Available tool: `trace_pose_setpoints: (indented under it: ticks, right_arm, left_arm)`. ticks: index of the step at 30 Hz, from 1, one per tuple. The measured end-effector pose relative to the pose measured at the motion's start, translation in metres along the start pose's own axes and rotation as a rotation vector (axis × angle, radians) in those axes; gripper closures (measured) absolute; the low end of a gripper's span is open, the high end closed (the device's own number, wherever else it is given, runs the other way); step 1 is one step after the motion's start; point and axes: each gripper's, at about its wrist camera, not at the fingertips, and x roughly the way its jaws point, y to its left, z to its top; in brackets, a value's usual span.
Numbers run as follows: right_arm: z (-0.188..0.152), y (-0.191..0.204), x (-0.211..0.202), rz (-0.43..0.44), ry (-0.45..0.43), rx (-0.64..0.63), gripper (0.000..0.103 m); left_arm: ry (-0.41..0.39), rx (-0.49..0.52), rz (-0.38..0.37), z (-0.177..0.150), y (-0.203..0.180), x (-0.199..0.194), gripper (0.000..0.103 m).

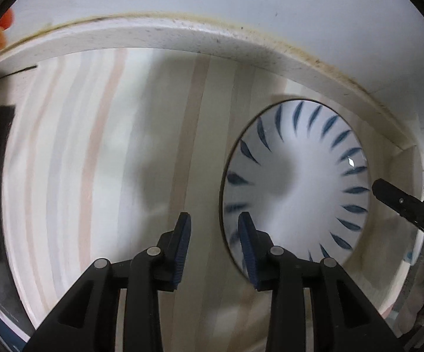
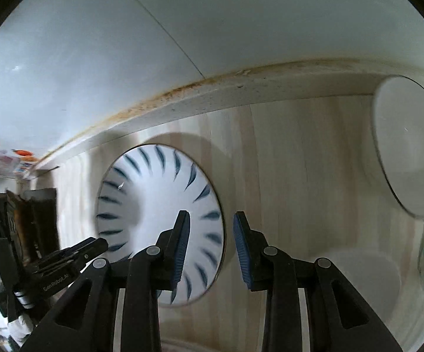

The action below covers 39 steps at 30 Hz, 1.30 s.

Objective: Organize plates and bowls

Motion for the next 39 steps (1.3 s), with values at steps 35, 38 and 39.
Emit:
trace_pose_setpoints:
  ticks: [35, 38, 39]
  right_arm:
    - [-0.134, 0.013, -0.095, 0.028, 0.017, -0.136, 0.092]
    - [-0.167, 0.002, -0.103, 0.037, 0.014, -0.098, 0.092]
    - [-0.177, -0.001, -0.105, 0.037, 0.012, -0.090, 0.092]
  left_arm:
    - [-0.112, 0.146, -0.055, -0.138, -0.030, -0.108, 0.087]
    - [-0.109, 0.180, -0.057, -0.154, -0.034, -0.108, 0.087]
    - [-0.106, 0.194, -0.057, -0.163, -0.035, -0.107, 0.087]
